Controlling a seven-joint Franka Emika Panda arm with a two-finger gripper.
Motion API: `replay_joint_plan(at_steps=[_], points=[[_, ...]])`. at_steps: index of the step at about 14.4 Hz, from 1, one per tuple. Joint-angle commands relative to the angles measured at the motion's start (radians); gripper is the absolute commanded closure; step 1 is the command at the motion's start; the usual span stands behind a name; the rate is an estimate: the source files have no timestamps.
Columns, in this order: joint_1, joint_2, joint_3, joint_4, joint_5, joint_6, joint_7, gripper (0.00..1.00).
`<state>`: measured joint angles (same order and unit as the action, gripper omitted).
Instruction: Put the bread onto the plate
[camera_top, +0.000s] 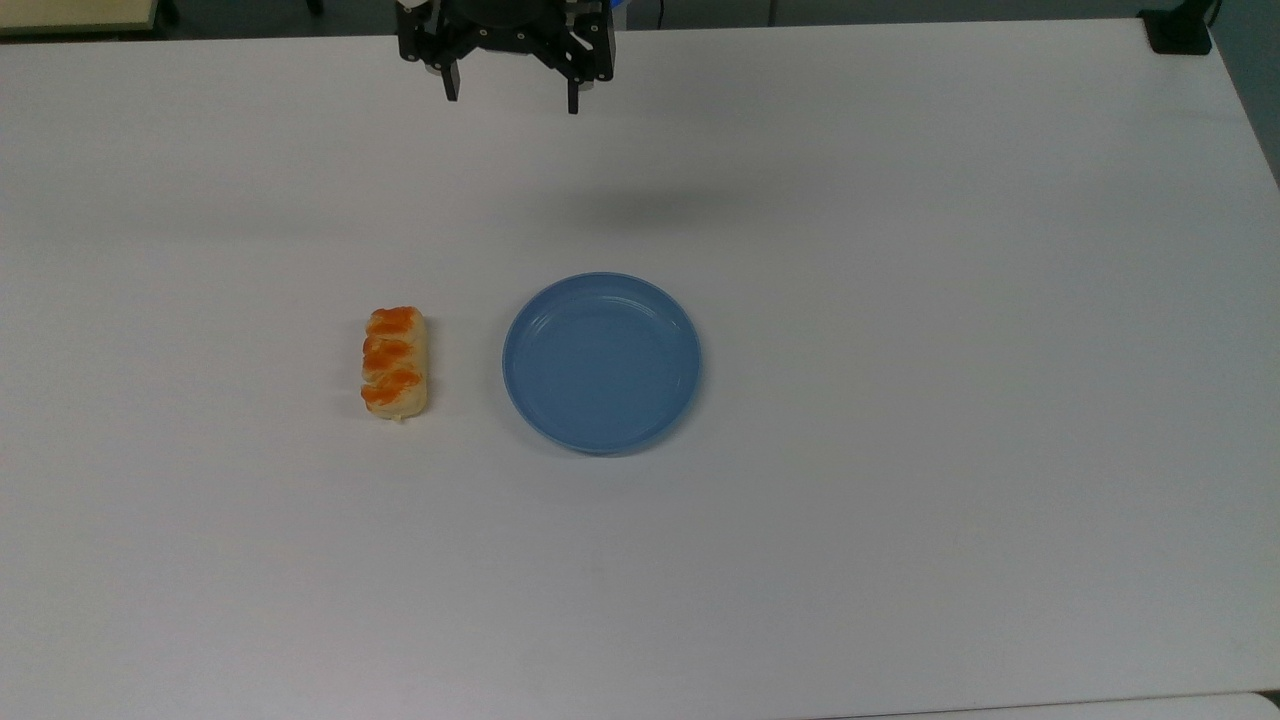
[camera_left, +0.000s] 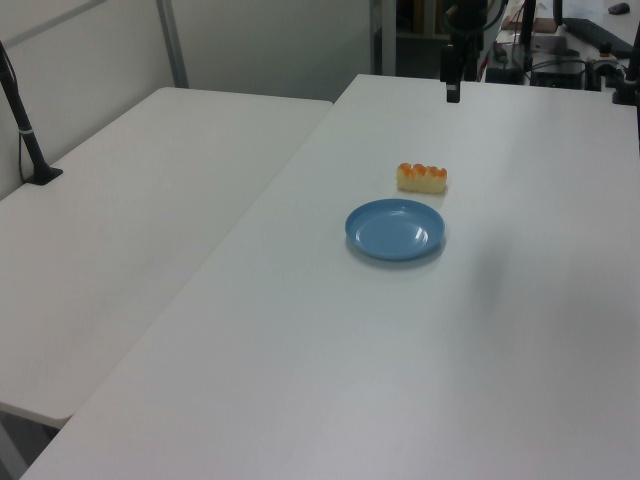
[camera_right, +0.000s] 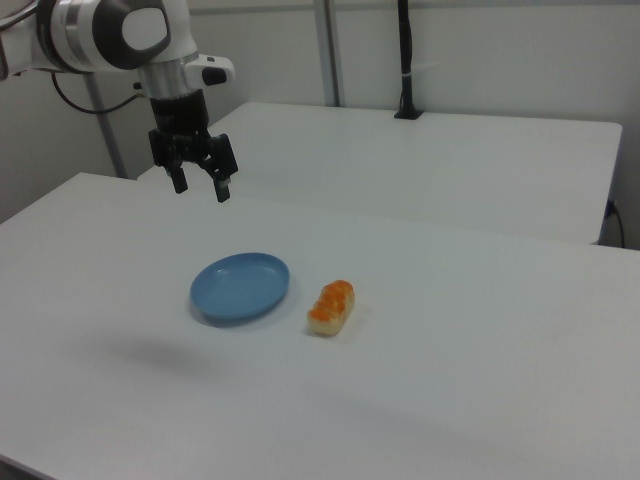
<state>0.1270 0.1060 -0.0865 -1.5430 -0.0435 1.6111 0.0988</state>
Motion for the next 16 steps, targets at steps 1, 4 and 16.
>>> replay_joint_plan(at_steps=[1, 4, 16], points=[[-0.006, -0.014, -0.01, -0.014, 0.005, -0.013, -0.051, 0.0], [-0.064, 0.003, -0.012, -0.012, 0.016, -0.005, -0.166, 0.0], [-0.224, 0.403, -0.012, 0.004, -0.022, 0.444, -0.281, 0.0]])
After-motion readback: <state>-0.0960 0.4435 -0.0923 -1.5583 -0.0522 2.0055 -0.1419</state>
